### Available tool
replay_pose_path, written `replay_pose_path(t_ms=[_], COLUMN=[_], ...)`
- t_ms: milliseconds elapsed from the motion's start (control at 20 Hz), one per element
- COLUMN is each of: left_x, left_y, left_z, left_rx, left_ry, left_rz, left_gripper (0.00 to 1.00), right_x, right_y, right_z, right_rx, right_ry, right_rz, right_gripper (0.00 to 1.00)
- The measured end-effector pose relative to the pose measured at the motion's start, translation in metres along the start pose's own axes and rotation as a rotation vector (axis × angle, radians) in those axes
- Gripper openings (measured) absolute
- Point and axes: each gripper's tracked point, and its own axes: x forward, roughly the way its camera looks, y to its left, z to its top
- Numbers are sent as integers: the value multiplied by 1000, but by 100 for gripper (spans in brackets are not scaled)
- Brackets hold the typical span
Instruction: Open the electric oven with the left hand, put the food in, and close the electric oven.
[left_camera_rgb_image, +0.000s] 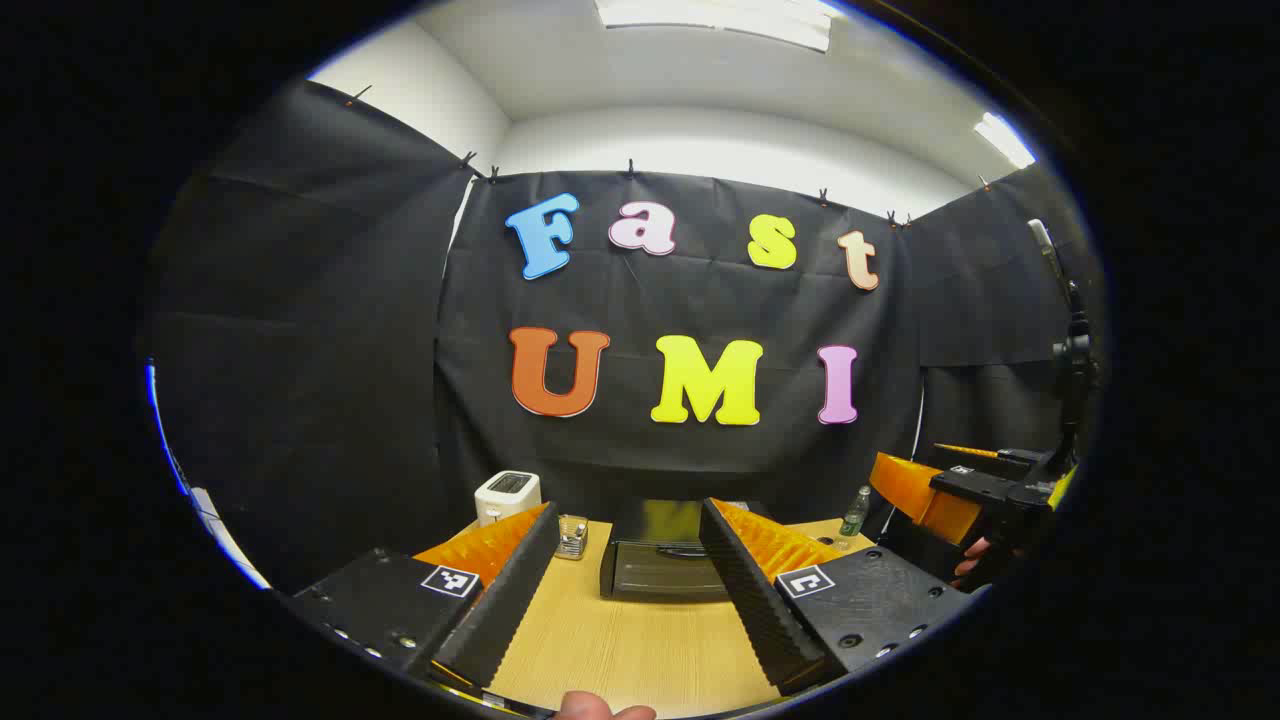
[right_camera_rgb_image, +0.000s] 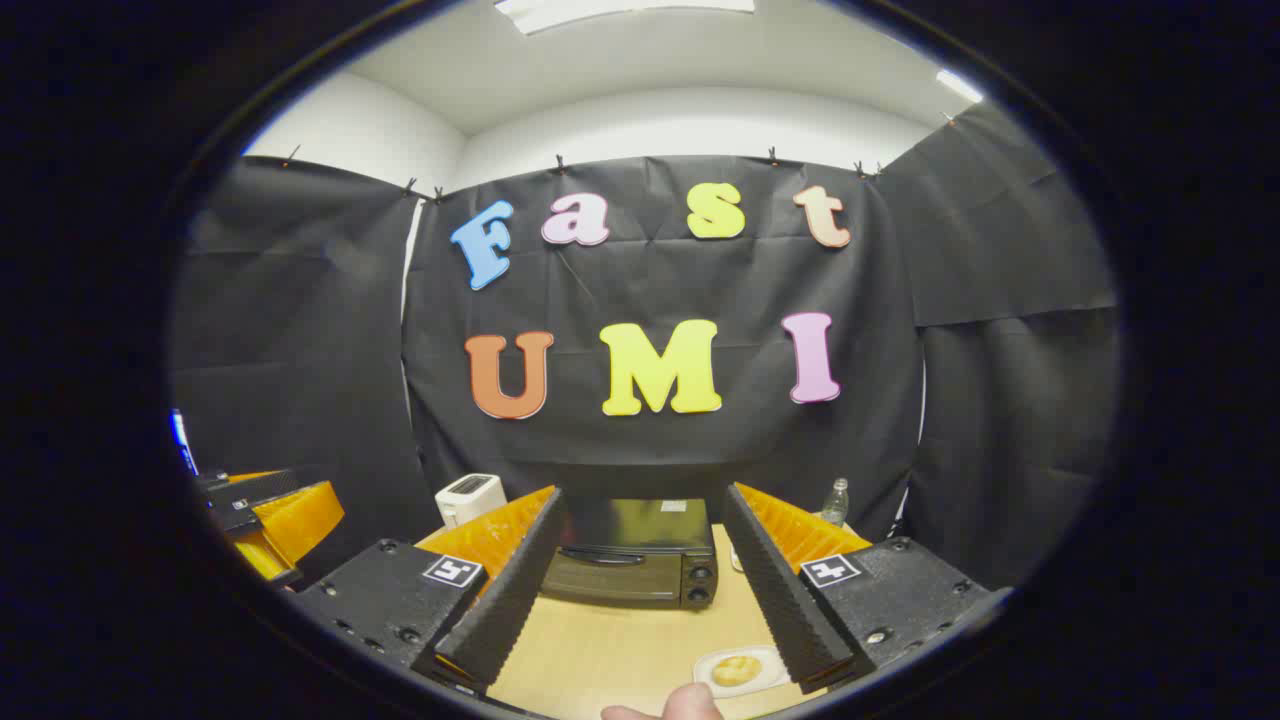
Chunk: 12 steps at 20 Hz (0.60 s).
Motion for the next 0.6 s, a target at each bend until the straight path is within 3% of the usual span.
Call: replay_pose_path(t_ms=[350, 400, 550, 600], left_x=[0, -1, -4, -5], left_y=[2, 3, 7, 8], left_z=[-5, -6, -6, -7], left_rx=[1, 0, 1, 4], left_ry=[11, 15, 21, 22], left_rz=[13, 16, 23, 26], left_gripper=[92, 83, 83, 92], right_x=[-1, -1, 0, 0], right_y=[3, 4, 7, 7], right_z=[-7, -7, -8, -9], right_rx=[-11, -8, -4, -3], right_ry=[9, 7, 13, 12], right_rz=[12, 13, 18, 20], right_gripper=[100, 100, 100, 100])
